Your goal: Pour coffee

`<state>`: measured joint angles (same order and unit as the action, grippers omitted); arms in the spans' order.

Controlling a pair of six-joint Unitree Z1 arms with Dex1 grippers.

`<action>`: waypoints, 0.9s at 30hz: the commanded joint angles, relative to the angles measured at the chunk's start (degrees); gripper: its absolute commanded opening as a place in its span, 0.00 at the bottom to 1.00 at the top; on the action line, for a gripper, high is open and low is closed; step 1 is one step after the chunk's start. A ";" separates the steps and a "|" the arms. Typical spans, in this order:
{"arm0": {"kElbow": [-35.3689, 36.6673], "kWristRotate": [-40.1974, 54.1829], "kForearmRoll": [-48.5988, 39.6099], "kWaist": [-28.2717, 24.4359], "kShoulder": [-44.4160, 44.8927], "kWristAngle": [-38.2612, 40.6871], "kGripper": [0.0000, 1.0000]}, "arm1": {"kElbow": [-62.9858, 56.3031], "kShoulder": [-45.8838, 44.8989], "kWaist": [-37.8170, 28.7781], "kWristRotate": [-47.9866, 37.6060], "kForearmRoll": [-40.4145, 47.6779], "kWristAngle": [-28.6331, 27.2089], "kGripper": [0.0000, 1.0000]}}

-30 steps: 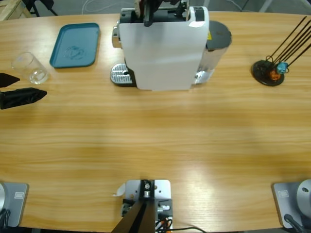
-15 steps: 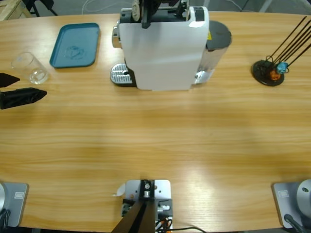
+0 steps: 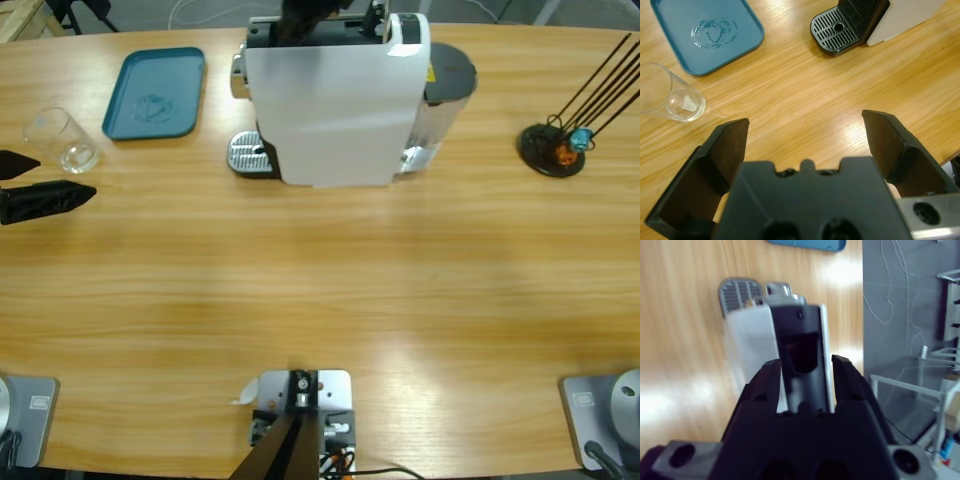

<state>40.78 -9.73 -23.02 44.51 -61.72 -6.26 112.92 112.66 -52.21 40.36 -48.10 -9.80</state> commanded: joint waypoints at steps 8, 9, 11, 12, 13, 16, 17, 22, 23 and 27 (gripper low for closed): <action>-2.29 0.32 0.62 0.58 -0.50 -0.93 0.97 | -4.41 -24.04 -0.12 -10.34 -4.64 11.18 0.00; -2.25 0.32 0.68 0.58 -0.59 -0.94 0.97 | -6.50 -25.10 0.41 -12.08 -4.07 8.85 0.00; -2.20 0.32 0.68 0.58 -0.77 -0.94 0.97 | -10.61 -26.70 1.04 -15.28 -2.46 4.21 0.00; -2.20 0.32 0.66 0.58 -0.77 -0.94 0.97 | -12.88 -27.51 1.50 -16.37 -0.68 2.69 0.00; -2.20 0.32 0.66 0.58 -0.77 -0.94 0.97 | -16.62 -28.54 2.06 -18.50 3.38 1.04 0.00; -2.20 0.32 0.68 0.58 -0.70 -0.94 0.97 | -26.85 -29.21 2.20 -23.84 16.79 -6.38 0.00; -2.20 0.32 0.64 0.58 -0.68 -0.94 0.97 | -29.31 -28.93 2.20 -24.81 20.62 -8.71 0.00; -2.22 0.32 0.66 0.58 -0.73 -0.94 0.97 | -33.64 -24.48 2.20 -26.39 31.59 -18.24 0.00; -2.27 0.32 0.64 0.58 -0.63 -0.94 0.97 | -33.64 -23.39 2.20 -26.37 32.21 -19.10 0.00; -2.29 0.23 0.64 0.58 -0.52 -0.94 0.97 | -33.64 -20.69 2.20 -26.30 33.33 -20.88 0.00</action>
<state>40.58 -9.73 -23.02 44.53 -61.72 -6.30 81.73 85.70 -50.65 14.90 -17.78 -26.58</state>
